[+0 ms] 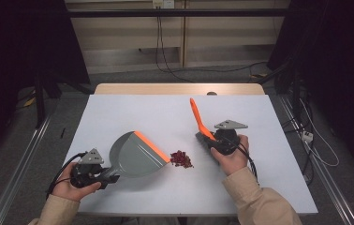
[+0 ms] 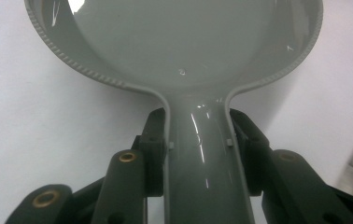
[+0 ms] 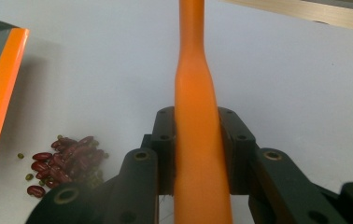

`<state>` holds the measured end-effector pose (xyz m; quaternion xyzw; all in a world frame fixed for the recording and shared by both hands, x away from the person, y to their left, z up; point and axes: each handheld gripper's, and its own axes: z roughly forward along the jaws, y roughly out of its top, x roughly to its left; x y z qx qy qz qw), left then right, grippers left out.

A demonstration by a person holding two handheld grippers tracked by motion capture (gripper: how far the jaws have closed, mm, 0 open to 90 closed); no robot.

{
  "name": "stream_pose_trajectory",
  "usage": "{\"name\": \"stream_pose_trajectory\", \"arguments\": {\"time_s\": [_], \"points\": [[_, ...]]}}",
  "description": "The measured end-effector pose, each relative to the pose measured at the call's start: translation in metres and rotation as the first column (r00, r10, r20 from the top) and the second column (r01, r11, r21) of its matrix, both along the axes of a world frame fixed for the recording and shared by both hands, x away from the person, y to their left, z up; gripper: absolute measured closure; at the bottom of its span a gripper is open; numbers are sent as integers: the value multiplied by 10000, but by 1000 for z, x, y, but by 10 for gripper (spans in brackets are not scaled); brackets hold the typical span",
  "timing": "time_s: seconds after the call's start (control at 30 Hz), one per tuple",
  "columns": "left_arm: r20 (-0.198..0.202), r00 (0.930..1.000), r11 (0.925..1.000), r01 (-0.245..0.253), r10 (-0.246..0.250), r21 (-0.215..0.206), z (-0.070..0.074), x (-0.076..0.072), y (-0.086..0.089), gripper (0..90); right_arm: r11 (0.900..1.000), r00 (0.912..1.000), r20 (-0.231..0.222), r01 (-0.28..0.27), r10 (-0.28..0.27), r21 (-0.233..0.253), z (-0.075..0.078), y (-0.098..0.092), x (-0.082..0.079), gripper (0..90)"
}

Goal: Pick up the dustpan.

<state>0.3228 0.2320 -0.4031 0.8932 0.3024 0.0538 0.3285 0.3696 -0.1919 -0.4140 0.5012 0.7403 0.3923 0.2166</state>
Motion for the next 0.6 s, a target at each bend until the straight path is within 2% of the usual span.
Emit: {"name": "stream_pose_trajectory", "arguments": {"time_s": [0.1, 0.3, 0.47, 0.6], "points": [[-76, 9992, 9991, 395, -394, 161, -1, -4, -5, 629, 10000, 10000, 96, 3, -2, -57, 0, 3, 0, 713], [-395, 9932, 9937, 1105, -1097, 179, -5, -8, -13, 629, 9999, 9999, 120, -71, 72, -83, -1, 8, 3, 713], [-557, 9890, 9903, 1379, -1368, 161, -7, -10, -14, 629, 9998, 9999, 127, -82, 84, -167, -1, 11, 3, 713], [-666, 9890, 9909, 1336, -1322, 162, -7, -12, -10, 629, 9998, 9999, 126, -97, 100, -170, -2, 13, 3, 713]]}}
